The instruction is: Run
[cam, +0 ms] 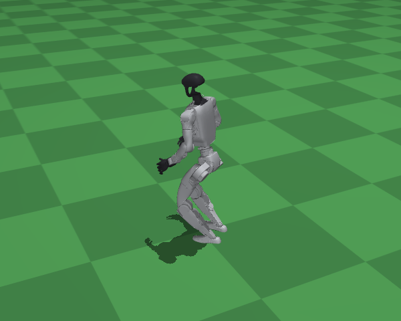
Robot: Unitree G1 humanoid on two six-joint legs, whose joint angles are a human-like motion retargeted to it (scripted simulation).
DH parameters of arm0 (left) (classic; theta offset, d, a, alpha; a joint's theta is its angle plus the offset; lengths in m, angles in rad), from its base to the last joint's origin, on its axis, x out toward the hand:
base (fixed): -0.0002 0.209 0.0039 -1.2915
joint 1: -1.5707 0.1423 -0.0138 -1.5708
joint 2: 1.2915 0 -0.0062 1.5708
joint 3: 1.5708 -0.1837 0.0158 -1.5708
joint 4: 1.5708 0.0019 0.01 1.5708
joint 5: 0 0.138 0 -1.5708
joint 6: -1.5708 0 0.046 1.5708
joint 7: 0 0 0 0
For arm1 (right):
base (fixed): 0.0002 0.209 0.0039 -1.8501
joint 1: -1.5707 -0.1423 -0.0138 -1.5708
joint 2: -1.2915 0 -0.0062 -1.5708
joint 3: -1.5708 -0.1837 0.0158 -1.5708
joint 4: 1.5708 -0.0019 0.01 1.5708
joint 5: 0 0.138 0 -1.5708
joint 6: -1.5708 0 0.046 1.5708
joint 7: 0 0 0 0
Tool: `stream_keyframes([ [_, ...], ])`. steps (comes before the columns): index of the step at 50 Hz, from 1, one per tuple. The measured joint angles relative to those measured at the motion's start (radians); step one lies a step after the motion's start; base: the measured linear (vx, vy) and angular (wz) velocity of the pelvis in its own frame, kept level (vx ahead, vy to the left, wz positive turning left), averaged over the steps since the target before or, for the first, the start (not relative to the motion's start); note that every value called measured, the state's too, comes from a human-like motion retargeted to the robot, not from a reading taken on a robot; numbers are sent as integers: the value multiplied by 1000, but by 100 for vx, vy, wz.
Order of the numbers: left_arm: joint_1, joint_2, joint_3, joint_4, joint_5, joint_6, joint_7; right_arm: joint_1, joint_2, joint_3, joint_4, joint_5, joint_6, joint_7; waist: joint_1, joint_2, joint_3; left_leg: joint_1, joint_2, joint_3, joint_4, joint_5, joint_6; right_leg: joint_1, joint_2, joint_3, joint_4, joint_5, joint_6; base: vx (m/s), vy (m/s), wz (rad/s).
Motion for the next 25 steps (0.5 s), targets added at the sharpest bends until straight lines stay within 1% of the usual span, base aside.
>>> stream_keyframes([
  [2,24,20,-4,-89,-24,-6,-25,34,-19,-14,7,25,4,23,26,-2,34,127,-8,3,-34,0,-54,125,2,-6,-34,11,27,29,4,-35],
  [3,36,35,-2,-125,-34,-9,-40,50,-28,-23,5,37,7,35,46,2,58,192,0,-1,-30,0,-90,200,20,-8,-62,43,48,30,6,-57],
  [5,51,63,4,-178,-45,-18,-70,71,-41,-43,-2,57,10,58,89,32,72,260,39,-13,-85,73,-146,289,84,-9,-181,172,84,17,5,-53],
  [7,59,78,4,-192,-40,-29,-96,86,-48,-53,-9,71,11,76,98,34,46,261,41,-13,-168,201,-189,299,90,-14,-269,295,124,3,2,-7],
  [8,60,85,1,-188,-33,-33,-106,91,-50,-56,-12,76,8,84,100,31,32,254,36,-14,-198,249,-203,293,87,-18,-297,335,138,-1,2,21],
  [10,53,92,-10,-159,-13,-33,-118,98,-49,-61,-10,74,2,96,102,25,10,230,23,-25,-226,302,-214,274,86,-20,-326,375,154,-5,3,27],
  [13,52,92,-19,-94,15,-15,-129,84,-43,-62,-21,63,-5,95,104,19,10,192,19,-39,-166,257,-191,238,90,-14,-280,331,135,-11,5,25],
  [14,49,89,-19,-64,25,-7,-131,75,-39,-63,-21,57,-3,95,105,17,13,177,18,-45,-135,216,-176,223,93,-9,-256,290,120,-13,6,22],
  [15,49,85,-19,-35,35,1,-131,66,-34,-63,-20,48,-2,95,107,14,19,162,19,-49,-96,164,-158,207,96,-4,-224,238,103,-16,6,16],
  [17,33,63,-7,53,68,20,-118,30,-19,-66,-9,14,8,85,104,5,37,111,16,-47,-6,24,-99,149,87,-2,-128,71,53,-23,6,32],
  [18,9,43,1,116,91,29,-105,0,-6,-69,2,-10,16,74,89,-8,41,59,0,-41,1,6,-63,89,62,-2,-87,18,32,-35,6,60],
  [20,-16,15,14,225,126,53,-82,-38,15,-73,21,-48,27,55,63,-28,34,-46,-22,-27,12,0,-3,-34,29,10,-38,0,4,-38,8,60],
  [21,-27,3,20,278,138,65,-74,-50,27,-73,33,-61,33,50,50,-34,26,-96,-30,-24,30,0,16,-90,17,16,-3,0,-3,-31,7,56],
  [22,-37,-8,25,327,148,76,-68,-60,40,-73,45,-72,38,45,35,-40,17,-142,-37,-23,45,0,29,-141,5,22,31,0,-9,-24,3,64],
  [25,-52,-38,38,429,161,90,-65,-58,77,-71,88,-86,53,45,-11,-46,-18,-217,-60,-29,51,0,29,-234,-29,33,106,0,-13,-10,2,68],
])
